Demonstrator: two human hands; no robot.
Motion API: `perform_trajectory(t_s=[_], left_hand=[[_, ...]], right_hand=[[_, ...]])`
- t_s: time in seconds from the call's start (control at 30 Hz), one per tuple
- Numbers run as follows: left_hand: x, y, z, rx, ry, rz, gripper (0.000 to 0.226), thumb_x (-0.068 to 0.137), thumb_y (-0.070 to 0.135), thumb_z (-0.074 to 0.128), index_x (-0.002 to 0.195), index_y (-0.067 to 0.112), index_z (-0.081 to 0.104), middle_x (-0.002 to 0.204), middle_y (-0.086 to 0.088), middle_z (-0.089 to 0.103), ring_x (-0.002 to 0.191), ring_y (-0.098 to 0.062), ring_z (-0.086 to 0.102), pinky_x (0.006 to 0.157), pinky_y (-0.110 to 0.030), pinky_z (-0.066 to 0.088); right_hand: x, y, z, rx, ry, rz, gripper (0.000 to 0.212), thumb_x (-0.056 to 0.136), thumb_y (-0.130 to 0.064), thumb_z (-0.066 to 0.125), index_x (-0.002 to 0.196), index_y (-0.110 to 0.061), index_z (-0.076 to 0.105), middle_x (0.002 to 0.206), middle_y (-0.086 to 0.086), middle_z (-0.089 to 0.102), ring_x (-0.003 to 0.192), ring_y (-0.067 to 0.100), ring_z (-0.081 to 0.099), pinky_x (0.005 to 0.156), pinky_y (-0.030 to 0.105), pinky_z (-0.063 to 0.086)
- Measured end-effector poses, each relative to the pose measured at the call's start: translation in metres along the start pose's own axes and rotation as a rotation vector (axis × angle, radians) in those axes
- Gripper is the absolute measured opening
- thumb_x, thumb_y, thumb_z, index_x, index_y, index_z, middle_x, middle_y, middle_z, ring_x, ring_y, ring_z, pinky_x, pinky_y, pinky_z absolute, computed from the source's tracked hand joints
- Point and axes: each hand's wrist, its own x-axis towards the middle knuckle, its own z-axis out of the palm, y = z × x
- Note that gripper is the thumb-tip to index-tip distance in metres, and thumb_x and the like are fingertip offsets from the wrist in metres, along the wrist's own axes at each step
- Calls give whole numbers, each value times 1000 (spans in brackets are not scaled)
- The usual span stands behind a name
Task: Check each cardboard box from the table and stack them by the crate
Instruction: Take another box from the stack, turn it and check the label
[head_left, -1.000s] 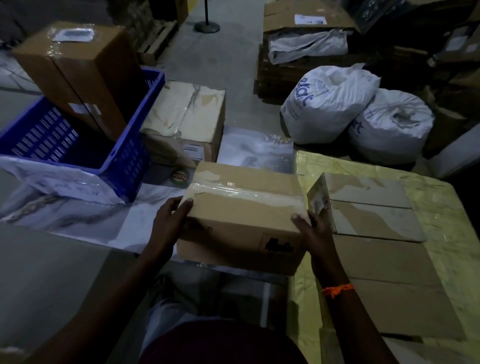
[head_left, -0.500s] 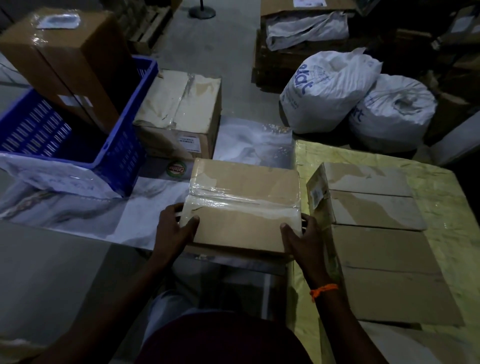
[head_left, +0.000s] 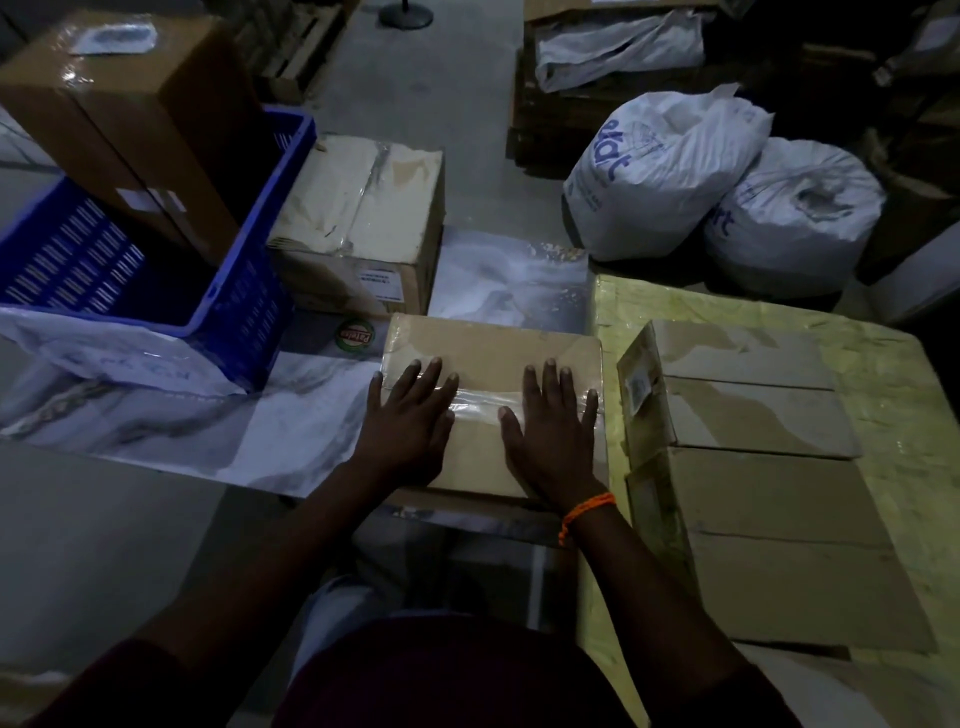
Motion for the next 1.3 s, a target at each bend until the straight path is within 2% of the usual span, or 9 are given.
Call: perform_trajectory(t_s=[0.27,0.47,0.67,0.77,0.87,0.93,1.07,1.17,1.3], left_hand=[[-16,-6,5,46,2,69,76,101,64,15,159,18,32,168,-10,22,154,-33,22,119,-65,14],[-19,-1,4,63,45,59,73,100,61,27,158,17,34,167,-11,24,153,-32,23,119,-64,17],[-19,-4,10,51,54,71,74,102,62,20,158,16,34,168,-13,20,154,-33,19,116,-68,23],[-19,-4,7,16,45,50,79,101,66,20,161,15,26,170,-14,11,156,-33,10,118,-66,21],[-16,4,-5,-146,68,-160,91,95,72,33,164,20,2,170,-12,-9,157,-31,-5,123,-54,9],[-8,3,-8,-375,77,-355,99,91,69,50,163,19,4,170,-13,1,155,-31,10,124,-50,19],[12,-16,-19,-770,102,-511,86,73,72,63,139,19,52,134,-8,61,123,-28,59,102,-46,50],[16,-6,-37,-877,115,-539,69,77,53,74,134,17,58,128,-9,66,118,-29,61,98,-41,50],[13,1,-49,-1074,201,-554,68,80,41,79,138,20,49,122,-1,62,113,-25,62,94,-50,55]], right_hand=[[-21,10,-2,-35,-9,-45,82,100,-70,9,165,-21,12,173,7,1,159,27,-3,125,56,-8],[-29,9,1,-40,45,-36,82,101,-70,21,165,-18,16,172,12,5,159,30,0,124,60,1],[-29,10,2,-24,30,-35,85,100,-71,23,164,-15,15,172,14,2,159,32,-1,123,63,7],[-26,9,-3,51,-28,40,95,95,-80,18,165,-17,1,170,15,-15,157,30,-17,124,60,-3],[-22,7,-21,164,-56,191,106,91,-81,35,163,-20,-12,167,14,-25,156,30,-21,123,57,-6],[-13,11,-31,312,-84,304,112,91,-71,54,163,-15,-11,170,17,-16,158,34,-4,123,58,11],[17,36,-45,751,-99,537,120,72,-65,78,160,-8,20,156,20,44,138,36,48,111,49,44],[22,42,-54,872,-35,579,93,72,-56,81,144,-11,45,135,8,64,122,30,62,101,45,51],[20,42,-68,982,109,522,74,85,-34,82,144,-13,44,129,3,65,113,23,63,99,43,52]])
